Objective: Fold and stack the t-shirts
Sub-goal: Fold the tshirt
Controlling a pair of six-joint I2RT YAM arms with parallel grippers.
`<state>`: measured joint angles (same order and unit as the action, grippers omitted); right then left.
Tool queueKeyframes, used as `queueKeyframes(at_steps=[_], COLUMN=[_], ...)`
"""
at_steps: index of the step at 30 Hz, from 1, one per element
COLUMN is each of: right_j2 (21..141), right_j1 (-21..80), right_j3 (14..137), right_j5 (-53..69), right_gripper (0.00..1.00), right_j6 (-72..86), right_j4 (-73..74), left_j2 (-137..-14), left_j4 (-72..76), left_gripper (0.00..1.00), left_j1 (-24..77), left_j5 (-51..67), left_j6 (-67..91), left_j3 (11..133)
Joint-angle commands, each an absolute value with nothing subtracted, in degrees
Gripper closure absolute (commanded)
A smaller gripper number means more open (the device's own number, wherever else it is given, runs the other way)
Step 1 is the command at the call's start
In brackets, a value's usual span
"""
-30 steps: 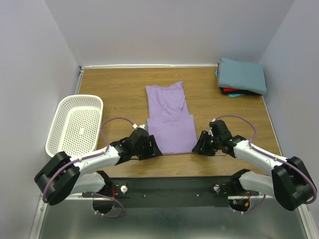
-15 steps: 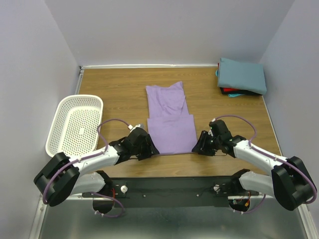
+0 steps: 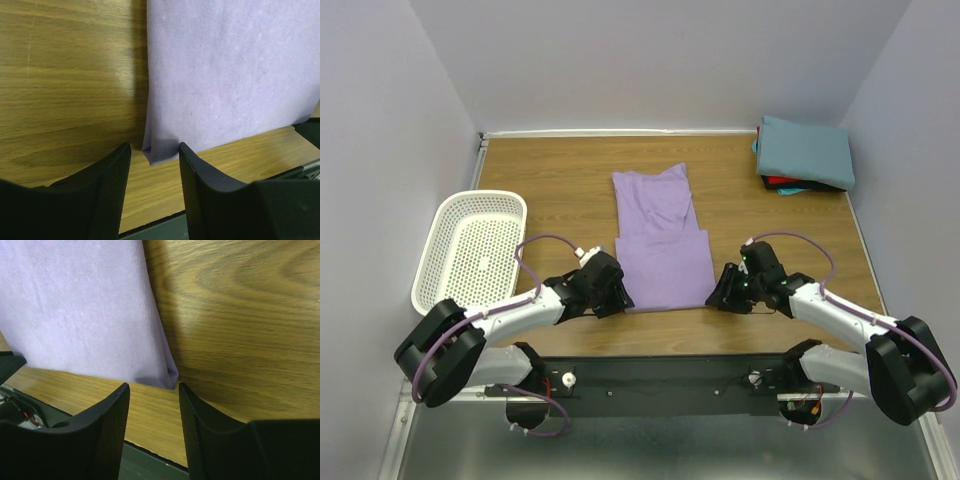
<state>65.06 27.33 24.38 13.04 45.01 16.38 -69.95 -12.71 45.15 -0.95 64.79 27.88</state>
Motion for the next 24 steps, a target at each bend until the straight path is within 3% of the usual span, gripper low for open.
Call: queueKeyframes(at_steps=[1,6,24], right_j2=[64.51,64.51,63.73], right_j1=[27.60,27.60,27.60], right_j3=[22.94,23.11,23.56], right_j5=[13.27,13.18,10.55], right_gripper=[0.49,0.57,0.57], right_j6=[44.91,45.00,45.35], right_j4=[17.40,17.32,17.23], left_j2=[-72.33,-73.47,-76.64], left_j4=[-16.96,-17.14,-18.02], left_gripper=[0.50,0.56,0.74], left_j1=[45.79,46.93,49.48], left_j5=[-4.75,-4.48,-4.04], left_j6=[64.16,64.25,63.37], left_j3=[27.16,27.33,28.39])
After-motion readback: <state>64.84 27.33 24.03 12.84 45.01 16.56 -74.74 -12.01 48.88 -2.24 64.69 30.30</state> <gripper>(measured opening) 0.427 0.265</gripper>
